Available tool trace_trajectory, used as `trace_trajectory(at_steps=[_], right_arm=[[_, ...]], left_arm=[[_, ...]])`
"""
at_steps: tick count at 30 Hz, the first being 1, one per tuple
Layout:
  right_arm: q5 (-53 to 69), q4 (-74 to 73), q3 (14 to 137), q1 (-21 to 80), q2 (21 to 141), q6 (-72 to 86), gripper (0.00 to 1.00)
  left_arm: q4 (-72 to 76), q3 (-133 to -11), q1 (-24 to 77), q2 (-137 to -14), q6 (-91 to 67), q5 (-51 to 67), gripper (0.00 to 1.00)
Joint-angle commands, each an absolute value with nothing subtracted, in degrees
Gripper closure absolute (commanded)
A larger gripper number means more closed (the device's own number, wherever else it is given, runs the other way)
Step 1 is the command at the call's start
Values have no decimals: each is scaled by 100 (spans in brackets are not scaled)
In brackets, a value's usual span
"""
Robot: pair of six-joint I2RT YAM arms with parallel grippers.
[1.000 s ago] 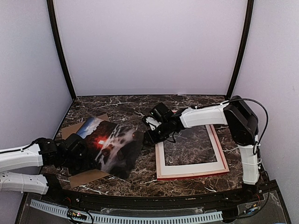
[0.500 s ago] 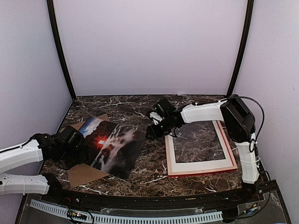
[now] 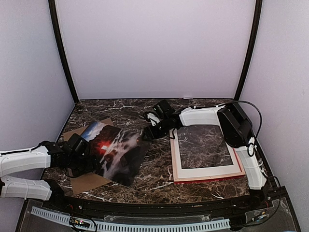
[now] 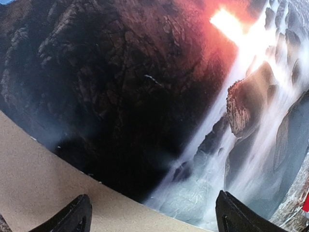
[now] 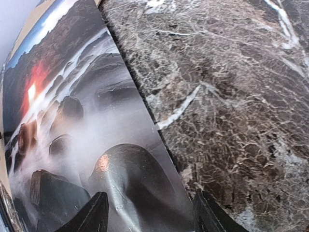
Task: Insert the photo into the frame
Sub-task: Pick up the photo from the backboard.
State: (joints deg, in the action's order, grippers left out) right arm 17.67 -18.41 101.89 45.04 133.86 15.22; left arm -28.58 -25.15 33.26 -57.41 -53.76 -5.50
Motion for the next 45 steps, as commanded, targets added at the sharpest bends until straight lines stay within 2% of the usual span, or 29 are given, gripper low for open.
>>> trace_trajectory(at_steps=[1, 11, 20, 32, 37, 45], right_arm=[[2296, -1866, 9913, 4482, 13351, 1563, 41], [2961, -1078, 8303, 4603, 12433, 1986, 52], [2847, -562, 7207, 4930, 11669, 2319, 61], [2311, -532, 6897, 4914, 11166, 2630, 72], [2096, -349, 6747, 4843, 10914, 3222, 77], [2178, 271, 6318, 4646, 10703, 4237, 81]], left_arm=[[-2217, -2111, 3287, -5755, -5553, -177, 9], [-1527, -2156, 3276, -6365, -5442, -17, 14], [-1464, -2610, 3265, -6789, -5116, -159, 14], [-1703, -2982, 3251, -7010, -4811, -319, 14], [-1873, -3124, 3252, -6719, -4762, -205, 9], [-1590, -3066, 3268, -6632, -5001, 810, 8]])
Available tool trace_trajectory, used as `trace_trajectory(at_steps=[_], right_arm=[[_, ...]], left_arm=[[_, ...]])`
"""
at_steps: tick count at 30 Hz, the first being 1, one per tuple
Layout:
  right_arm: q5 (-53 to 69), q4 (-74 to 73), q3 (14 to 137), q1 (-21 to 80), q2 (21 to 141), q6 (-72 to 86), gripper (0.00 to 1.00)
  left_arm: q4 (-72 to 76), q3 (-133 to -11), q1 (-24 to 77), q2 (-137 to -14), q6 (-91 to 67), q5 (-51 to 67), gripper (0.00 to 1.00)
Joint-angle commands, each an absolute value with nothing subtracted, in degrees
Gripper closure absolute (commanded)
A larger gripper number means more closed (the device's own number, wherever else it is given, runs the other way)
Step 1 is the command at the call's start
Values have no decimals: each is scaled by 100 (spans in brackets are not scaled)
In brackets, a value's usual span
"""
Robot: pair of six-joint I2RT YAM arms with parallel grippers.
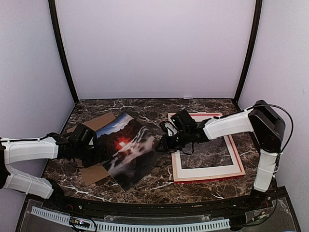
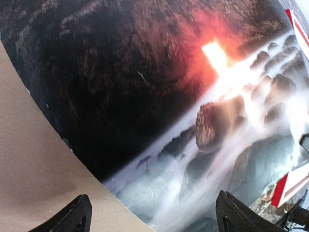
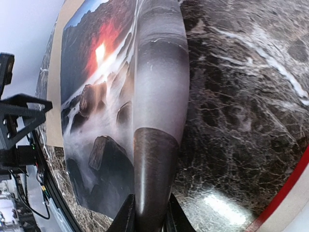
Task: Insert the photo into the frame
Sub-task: Pick up the photo from the backboard, then turn over the photo.
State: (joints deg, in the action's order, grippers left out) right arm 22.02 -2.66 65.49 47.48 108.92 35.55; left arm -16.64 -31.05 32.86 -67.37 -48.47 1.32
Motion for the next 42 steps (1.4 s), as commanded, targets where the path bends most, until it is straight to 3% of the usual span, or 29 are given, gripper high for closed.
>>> trace_trajectory(at_steps=[1, 26, 37, 42], right_arm=[[2206, 366, 6262, 4635, 10676, 4343, 81], [2074, 1097, 5580, 4685, 10282, 5263, 82], [2083, 555, 6050, 4594, 9789, 4812, 86], [2566, -258, 6625, 4592, 9713, 3649, 86]], left_arm=[[-1511, -3014, 3287, -6582, -5067, 880, 8], [124, -2316, 5061, -7073, -7020, 1033, 8], [-747, -2481, 5115, -6346, -6828, 272, 7], [-933, -2634, 4683, -5848, -6152, 170, 7]])
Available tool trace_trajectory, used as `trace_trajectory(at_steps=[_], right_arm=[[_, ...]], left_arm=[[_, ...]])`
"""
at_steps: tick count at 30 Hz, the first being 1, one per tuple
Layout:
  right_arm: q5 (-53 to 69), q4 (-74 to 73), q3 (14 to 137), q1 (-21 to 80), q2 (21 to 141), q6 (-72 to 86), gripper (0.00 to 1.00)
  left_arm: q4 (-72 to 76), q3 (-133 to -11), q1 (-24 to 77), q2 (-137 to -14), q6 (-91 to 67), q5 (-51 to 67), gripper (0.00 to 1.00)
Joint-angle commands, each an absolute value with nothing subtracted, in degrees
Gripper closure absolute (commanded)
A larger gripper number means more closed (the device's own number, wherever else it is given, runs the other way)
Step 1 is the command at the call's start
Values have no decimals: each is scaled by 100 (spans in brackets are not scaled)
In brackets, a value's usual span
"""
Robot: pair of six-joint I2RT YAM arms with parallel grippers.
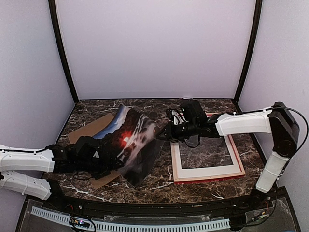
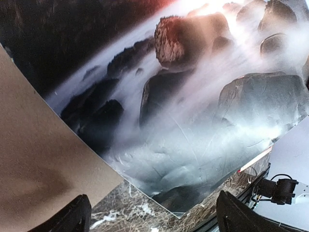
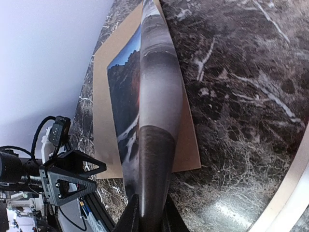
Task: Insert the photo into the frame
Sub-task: Turn over the photo.
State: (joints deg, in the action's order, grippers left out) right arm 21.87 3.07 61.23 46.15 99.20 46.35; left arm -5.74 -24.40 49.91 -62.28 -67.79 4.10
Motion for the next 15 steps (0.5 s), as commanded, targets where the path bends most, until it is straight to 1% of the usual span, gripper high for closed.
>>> trace_trajectory(at_steps=[1, 4, 7, 12, 15], right_arm=[[2537, -622, 6793, 4601, 9706, 3319, 86], [1973, -1551, 7247, 4672, 9548, 2471, 88], [1259, -2104, 7562, 4717, 9316, 2025, 88], [-289, -2887, 8023, 4720, 8904, 1692, 89], [-1121, -3349, 8292, 4748, 8628, 1546, 89]], left_arm=[[-950, -2755, 4513, -5762, -5990, 199, 7], [-1237, -3173, 4182, -5715, -5261, 342, 7], [-1391, -3827, 3930, -5809, -4754, 447, 7], [-1599, -5001, 3892, -6523, -4149, 524, 6], [-1602, -5600, 3886, -6881, -3950, 785, 6]])
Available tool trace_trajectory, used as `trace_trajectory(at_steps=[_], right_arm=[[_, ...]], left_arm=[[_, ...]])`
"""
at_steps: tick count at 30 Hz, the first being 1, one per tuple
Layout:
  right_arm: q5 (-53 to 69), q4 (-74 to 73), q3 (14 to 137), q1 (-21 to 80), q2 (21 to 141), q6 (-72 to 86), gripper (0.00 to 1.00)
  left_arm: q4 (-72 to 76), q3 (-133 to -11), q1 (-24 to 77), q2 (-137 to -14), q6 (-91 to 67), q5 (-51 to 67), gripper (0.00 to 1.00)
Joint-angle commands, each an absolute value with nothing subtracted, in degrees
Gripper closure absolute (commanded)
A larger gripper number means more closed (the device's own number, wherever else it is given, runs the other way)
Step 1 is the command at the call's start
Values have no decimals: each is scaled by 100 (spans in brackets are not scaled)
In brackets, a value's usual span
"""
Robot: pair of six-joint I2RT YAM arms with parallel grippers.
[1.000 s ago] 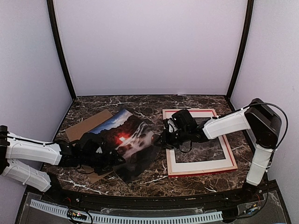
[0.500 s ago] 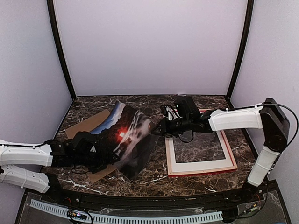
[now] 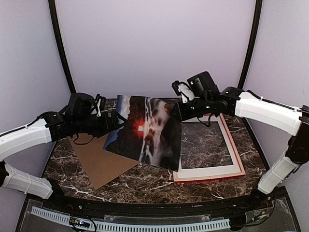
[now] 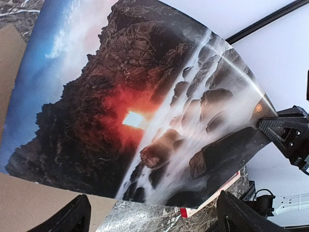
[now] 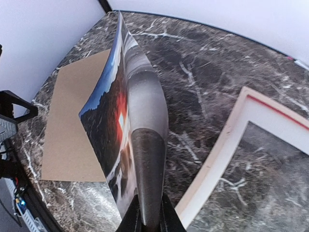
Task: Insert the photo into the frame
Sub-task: Turn over the photo.
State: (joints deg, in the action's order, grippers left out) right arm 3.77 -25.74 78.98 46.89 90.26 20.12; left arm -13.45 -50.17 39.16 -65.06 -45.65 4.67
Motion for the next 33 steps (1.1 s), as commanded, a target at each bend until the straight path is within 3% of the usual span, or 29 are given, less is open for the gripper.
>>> trace_trajectory(at_steps=[1, 10, 18, 33], right_arm=[[-1374, -3476, 8373, 4790, 8541, 1508, 89], [-3112, -3586, 8683, 5765, 8103, 1053, 91], [-4160, -3144, 8654, 7255, 8781, 317, 91], [-4154, -2800, 8872, 8307, 10011, 468, 90]], left_arm=[[-1557, -5687, 3890, -7009, -3926, 841, 7], [-1110, -6320, 3890, -7368, -3953, 1352, 7], [-942, -6147, 3893, -6972, -4256, 1367, 6], [-1043, -4945, 3454, -6143, -5427, 1317, 3]])
